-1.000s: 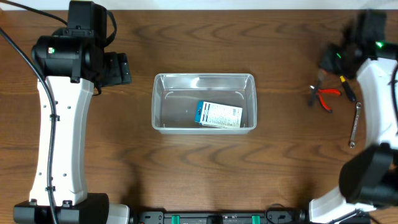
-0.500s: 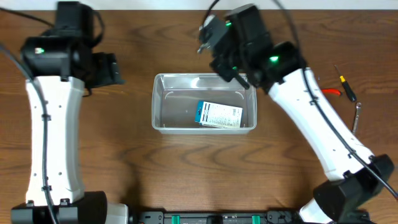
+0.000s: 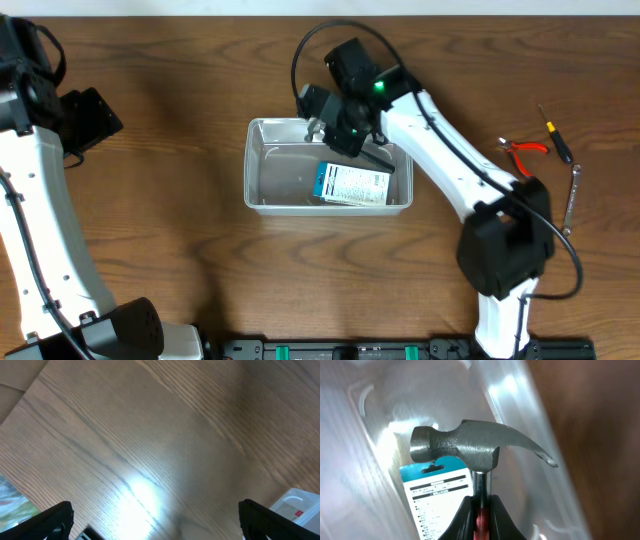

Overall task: Pack container
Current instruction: 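Carry the hammer left and release it into the container, then move the right gripper back and grasp the red pliers, then carry the red pliers left and drop them into the container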

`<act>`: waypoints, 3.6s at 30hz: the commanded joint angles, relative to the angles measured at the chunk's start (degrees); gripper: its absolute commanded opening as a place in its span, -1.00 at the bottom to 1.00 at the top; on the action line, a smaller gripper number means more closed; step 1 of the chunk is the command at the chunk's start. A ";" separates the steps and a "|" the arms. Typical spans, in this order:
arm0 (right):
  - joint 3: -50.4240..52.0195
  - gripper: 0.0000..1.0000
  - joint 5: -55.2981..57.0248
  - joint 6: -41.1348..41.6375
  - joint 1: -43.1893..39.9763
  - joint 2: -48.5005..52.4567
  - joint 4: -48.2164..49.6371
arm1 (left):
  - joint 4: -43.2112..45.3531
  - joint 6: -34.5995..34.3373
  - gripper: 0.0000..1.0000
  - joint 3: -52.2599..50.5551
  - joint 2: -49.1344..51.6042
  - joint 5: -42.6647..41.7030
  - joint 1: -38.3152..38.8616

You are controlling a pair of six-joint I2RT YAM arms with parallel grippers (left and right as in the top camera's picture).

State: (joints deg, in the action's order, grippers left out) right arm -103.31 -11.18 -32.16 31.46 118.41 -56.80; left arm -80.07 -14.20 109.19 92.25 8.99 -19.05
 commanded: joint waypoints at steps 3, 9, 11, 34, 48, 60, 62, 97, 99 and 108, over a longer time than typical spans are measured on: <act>-1.03 -0.77 -2.80 -4.90 0.48 2.73 -2.34 | 0.24 -0.96 0.96 -0.31 -0.31 -1.05 -0.28; -1.05 -0.08 -2.12 -5.22 0.42 3.41 -4.09 | 0.20 -0.96 0.96 -0.31 -0.31 -1.07 -0.28; -1.40 -0.03 -2.14 -5.16 0.39 3.04 -3.82 | 0.15 -0.96 0.96 -0.31 -0.31 -1.07 -0.28; -9.62 0.43 12.68 2.62 -29.44 -8.72 -16.28 | -0.52 -0.96 0.96 -0.31 -0.31 -1.09 -0.26; -3.37 0.56 9.62 -4.85 -43.78 5.31 -17.14 | -0.46 -0.94 0.96 -0.31 -0.31 -1.09 -0.26; -2.95 0.50 10.21 -5.99 -44.68 12.07 -17.18 | 0.87 -0.98 0.96 -0.31 -0.31 -1.09 -0.26; -2.95 0.49 10.80 -5.53 -44.68 13.20 -17.14 | 0.94 -0.96 0.96 -0.31 -0.31 -1.07 -0.26; 10.05 -0.45 16.96 4.98 -44.46 15.76 -7.91 | 1.49 -0.92 0.96 -0.31 -0.31 -1.07 -0.26; 10.05 -0.53 16.94 5.60 -44.33 15.74 -7.93 | 1.49 -0.92 0.96 -0.31 -0.31 -1.07 -0.26; 8.94 -0.73 16.94 5.99 -40.94 14.84 -8.11 | 1.49 -0.92 0.96 -0.31 -0.31 -1.07 -0.26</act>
State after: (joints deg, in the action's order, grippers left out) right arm -96.53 8.40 -26.98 -11.88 129.34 -65.78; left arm -78.59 -14.81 109.19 92.25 7.88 -19.09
